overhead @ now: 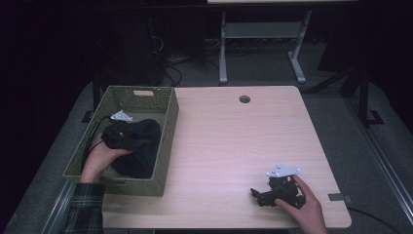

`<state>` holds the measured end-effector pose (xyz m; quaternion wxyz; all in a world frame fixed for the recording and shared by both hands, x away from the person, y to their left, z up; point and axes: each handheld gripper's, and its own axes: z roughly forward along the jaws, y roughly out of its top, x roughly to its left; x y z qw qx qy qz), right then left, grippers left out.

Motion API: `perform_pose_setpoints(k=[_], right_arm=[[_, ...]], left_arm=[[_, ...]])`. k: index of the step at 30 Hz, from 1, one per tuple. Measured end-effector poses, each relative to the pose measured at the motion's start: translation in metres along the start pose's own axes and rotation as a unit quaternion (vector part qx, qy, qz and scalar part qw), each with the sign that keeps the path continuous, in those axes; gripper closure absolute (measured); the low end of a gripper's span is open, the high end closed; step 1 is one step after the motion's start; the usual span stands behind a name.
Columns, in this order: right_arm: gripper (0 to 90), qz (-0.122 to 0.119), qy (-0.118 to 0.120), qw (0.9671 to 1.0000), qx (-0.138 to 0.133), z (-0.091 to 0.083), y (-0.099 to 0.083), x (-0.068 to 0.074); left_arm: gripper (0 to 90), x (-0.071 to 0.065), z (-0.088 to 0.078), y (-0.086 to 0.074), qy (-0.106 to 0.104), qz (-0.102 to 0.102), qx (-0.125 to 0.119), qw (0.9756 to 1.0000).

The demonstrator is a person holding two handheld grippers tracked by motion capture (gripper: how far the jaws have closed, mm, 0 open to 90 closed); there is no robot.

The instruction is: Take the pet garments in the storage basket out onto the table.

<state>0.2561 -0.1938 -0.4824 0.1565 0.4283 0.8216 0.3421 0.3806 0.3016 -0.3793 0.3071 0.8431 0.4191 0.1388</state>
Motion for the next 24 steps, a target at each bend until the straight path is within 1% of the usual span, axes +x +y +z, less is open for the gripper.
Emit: perform_pose_setpoints(k=[1, 4, 6, 8, 12, 15, 19, 22, 24], right_arm=[[0.0, 0.0, 0.0, 1.0, 0.0, 0.0, 0.0, 0.0], [0.0, 0.0, 0.0, 1.0, 0.0, 0.0, 0.0, 0.0], [0.0, 0.0, 0.0, 1.0, 0.0, 0.0, 0.0, 0.0], [0.0, 0.0, 0.0, 1.0, 0.0, 0.0, 0.0, 0.0], [0.0, 0.0, 0.0, 1.0, 0.0, 0.0, 0.0, 0.0], [0.0, 0.0, 0.0, 1.0, 0.0, 0.0, 0.0, 0.0], [0.0, 0.0, 0.0, 1.0, 0.0, 0.0, 0.0, 0.0], [0.0, 0.0, 0.0, 1.0, 0.0, 0.0, 0.0, 0.0], [0.0, 0.0, 0.0, 1.0, 0.0, 0.0, 0.0, 0.0]], left_arm=[[13.6, 0.001, 0.004, -0.001, 0.001, -0.001, 0.005, 1.0], [13.5, 0.001, 0.007, -0.002, 0.005, 0.0, 0.011, 0.9999], [13.4, 0.002, 0.011, -0.004, 0.005, 0.001, 0.019, 0.9998], [12.9, 0.002, 0.016, -0.005, 0.009, 0.003, 0.035, 0.9993], [12.9, 0.002, 0.02, -0.005, 0.008, 0.005, 0.044, 0.999], [12.9, 0.002, 0.025, -0.006, 0.007, 0.008, 0.058, 0.9982], [12.9, 0.0, 0.03, -0.006, 0.004, 0.011, 0.066, 0.9978], [13.0, 0.0, 0.034, -0.008, 0.006, 0.015, 0.081, 0.9966], [13.0, 0.0, 0.035, -0.009, 0.006, 0.014, 0.082, 0.9965]])
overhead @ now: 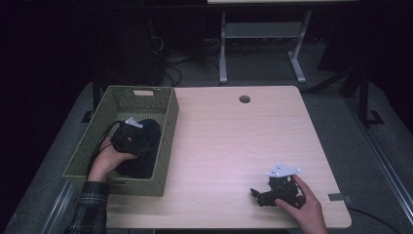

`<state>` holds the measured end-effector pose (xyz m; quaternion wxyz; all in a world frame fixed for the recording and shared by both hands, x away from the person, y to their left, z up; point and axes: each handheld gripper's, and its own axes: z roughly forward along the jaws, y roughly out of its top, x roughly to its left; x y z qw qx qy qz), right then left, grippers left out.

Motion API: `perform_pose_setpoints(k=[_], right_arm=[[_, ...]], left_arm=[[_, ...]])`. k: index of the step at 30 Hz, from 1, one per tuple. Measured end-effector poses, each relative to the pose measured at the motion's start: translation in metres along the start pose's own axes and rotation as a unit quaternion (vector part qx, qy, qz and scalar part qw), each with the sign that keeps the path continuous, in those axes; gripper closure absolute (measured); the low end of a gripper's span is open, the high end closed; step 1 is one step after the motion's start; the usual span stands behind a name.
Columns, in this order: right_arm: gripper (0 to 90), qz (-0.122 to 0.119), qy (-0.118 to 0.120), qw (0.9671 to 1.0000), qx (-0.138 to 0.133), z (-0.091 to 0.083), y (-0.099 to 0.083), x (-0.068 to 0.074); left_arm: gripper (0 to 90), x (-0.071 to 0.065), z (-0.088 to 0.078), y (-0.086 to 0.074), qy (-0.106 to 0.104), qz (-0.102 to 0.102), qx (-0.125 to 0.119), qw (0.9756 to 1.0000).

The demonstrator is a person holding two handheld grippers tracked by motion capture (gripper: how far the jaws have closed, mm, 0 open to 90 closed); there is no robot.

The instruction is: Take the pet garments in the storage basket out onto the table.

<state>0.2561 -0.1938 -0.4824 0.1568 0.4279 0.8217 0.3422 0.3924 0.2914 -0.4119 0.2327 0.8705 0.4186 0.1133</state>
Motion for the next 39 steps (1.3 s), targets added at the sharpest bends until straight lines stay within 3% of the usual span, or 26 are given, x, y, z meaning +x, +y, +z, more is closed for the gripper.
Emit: perform_pose_setpoints(k=[8, 11, 12, 13, 17, 24, 31, 39], right_arm=[[0.0, 0.0, 0.0, 1.0, 0.0, 0.0, 0.0, 0.0], [0.0, 0.0, 0.0, 1.0, 0.0, 0.0, 0.0, 0.0], [0.0, 0.0, 0.0, 1.0, 0.0, 0.0, 0.0, 0.0], [0.0, 0.0, 0.0, 1.0, 0.0, 0.0, 0.0, 0.0], [0.0, 0.0, 0.0, 1.0, 0.0, 0.0, 0.0, 0.0], [0.0, -0.002, 0.0, 1.0, -0.001, 0.0, 0.0, 0.0], [0.0, -0.002, 0.0, 1.0, -0.001, 0.0, 0.0, 0.0], [0.0, -0.002, 0.0, 1.0, -0.001, 0.0, 0.0, 0.0]], left_arm=[[15.4, 0.0, 0.008, -0.003, 0.004, 0.0, 0.032, 0.9995], [30.8, 0.001, 0.007, -0.004, 0.003, 0.0, 0.036, 0.9993], [30.8, 0.001, 0.007, -0.004, 0.006, -0.006, 0.035, 0.9994], [51.2, 0.005, 0.004, -0.005, 0.004, -0.015, 0.034, 0.9993], [66.5, 0.006, 0.002, -0.005, -0.012, -0.025, 0.036, 0.999], [70.9, 0.009, -0.004, -0.004, -0.021, -0.044, 0.022, 0.9986], [71.5, 0.014, -0.016, -0.004, -0.031, -0.064, -0.019, 0.9973], [72.4, 0.019, -0.031, -0.004, -0.045, -0.07, -0.066, 0.9944]])
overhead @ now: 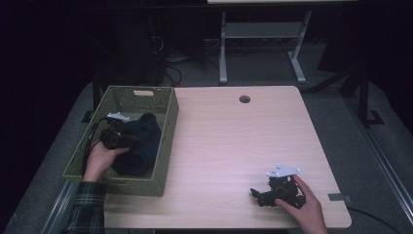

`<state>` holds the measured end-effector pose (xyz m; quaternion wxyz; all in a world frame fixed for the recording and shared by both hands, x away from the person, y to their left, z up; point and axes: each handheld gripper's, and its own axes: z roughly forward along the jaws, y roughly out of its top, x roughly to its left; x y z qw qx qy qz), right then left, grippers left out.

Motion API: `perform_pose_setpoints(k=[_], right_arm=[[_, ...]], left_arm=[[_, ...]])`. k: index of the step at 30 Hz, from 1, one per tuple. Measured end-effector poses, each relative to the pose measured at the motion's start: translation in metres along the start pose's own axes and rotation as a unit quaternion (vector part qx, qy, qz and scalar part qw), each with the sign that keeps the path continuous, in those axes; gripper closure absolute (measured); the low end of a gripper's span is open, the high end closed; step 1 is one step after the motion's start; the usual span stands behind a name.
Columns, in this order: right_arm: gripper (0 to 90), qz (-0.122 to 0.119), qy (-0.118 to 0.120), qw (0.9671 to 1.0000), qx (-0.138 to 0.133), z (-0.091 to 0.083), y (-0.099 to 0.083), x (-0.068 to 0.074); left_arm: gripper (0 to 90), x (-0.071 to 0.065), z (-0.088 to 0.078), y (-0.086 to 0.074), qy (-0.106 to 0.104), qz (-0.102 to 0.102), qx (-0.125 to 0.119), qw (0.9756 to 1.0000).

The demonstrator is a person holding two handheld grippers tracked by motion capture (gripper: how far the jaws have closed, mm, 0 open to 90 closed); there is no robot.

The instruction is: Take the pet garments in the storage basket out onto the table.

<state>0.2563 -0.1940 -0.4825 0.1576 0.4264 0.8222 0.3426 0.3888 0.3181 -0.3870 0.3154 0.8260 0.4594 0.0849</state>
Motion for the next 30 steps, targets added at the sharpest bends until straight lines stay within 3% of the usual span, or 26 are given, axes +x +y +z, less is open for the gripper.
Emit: perform_pose_setpoints(k=[7, 14, 18, 30], right_arm=[[0.0, 0.0, 0.0, 1.0, 0.0, 0.0, 0.0, 0.0], [0.0, 0.0, 0.0, 1.0, 0.0, 0.0, 0.0, 0.0], [0.0, 0.0, 0.0, 1.0, 0.0, 0.0, 0.0, 0.0], [0.0, 0.0, 0.0, 1.0, 0.0, 0.0, 0.0, 0.0]], left_arm=[[72.6, -0.001, -0.013, 0.003, -0.012, -0.001, -0.045, 0.9989], [72.8, -0.003, -0.028, 0.006, -0.021, -0.007, -0.085, 0.9961], [72.7, -0.004, -0.038, 0.007, -0.023, -0.013, -0.116, 0.9929], [72.6, -0.007, -0.064, 0.012, -0.029, -0.008, -0.173, 0.9845]])
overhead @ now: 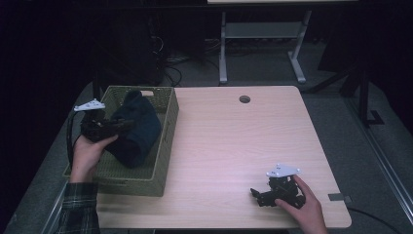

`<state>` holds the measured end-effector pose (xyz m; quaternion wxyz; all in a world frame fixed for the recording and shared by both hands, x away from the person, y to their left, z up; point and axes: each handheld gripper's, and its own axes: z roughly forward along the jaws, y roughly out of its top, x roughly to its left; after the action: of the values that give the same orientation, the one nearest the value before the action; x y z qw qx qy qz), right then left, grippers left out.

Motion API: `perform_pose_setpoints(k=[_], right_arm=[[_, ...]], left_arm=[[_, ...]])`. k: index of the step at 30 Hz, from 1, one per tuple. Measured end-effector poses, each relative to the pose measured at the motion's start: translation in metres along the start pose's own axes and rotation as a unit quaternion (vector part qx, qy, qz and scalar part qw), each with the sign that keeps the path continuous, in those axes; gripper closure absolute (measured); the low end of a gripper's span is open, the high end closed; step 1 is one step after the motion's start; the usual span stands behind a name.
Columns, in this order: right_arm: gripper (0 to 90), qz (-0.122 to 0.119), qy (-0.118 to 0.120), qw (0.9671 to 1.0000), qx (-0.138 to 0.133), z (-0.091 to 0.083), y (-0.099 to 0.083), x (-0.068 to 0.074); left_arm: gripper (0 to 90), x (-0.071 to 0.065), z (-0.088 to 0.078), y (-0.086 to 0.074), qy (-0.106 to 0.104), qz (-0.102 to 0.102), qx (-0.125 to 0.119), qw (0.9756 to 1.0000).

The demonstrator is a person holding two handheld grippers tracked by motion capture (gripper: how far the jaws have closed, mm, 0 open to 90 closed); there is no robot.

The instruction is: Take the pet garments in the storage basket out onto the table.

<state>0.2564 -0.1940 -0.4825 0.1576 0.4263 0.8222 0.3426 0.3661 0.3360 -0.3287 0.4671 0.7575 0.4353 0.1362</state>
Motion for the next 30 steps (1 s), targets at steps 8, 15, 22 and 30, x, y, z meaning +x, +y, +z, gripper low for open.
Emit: perform_pose_setpoints(k=[8, 15, 22, 30], right_arm=[[0.0, 0.002, 0.001, 1.0, 0.001, 0.0, 0.0, 0.0], [0.0, 0.002, 0.001, 1.0, 0.001, 0.0, 0.0, 0.0], [0.0, 0.002, 0.001, 1.0, 0.001, 0.0, 0.0, 0.0], [0.0, 0.003, 0.001, 1.0, 0.0, 0.0, 0.0, 0.0]], left_arm=[[72.6, -0.01, -0.01, 0.014, -0.013, 0.014, -0.028, 0.9994], [72.6, -0.023, -0.016, 0.026, -0.025, 0.023, -0.051, 0.9981], [72.6, -0.041, -0.018, 0.041, -0.043, 0.04, -0.069, 0.9959], [72.6, -0.064, -0.01, 0.051, -0.076, 0.053, -0.076, 0.9928]])
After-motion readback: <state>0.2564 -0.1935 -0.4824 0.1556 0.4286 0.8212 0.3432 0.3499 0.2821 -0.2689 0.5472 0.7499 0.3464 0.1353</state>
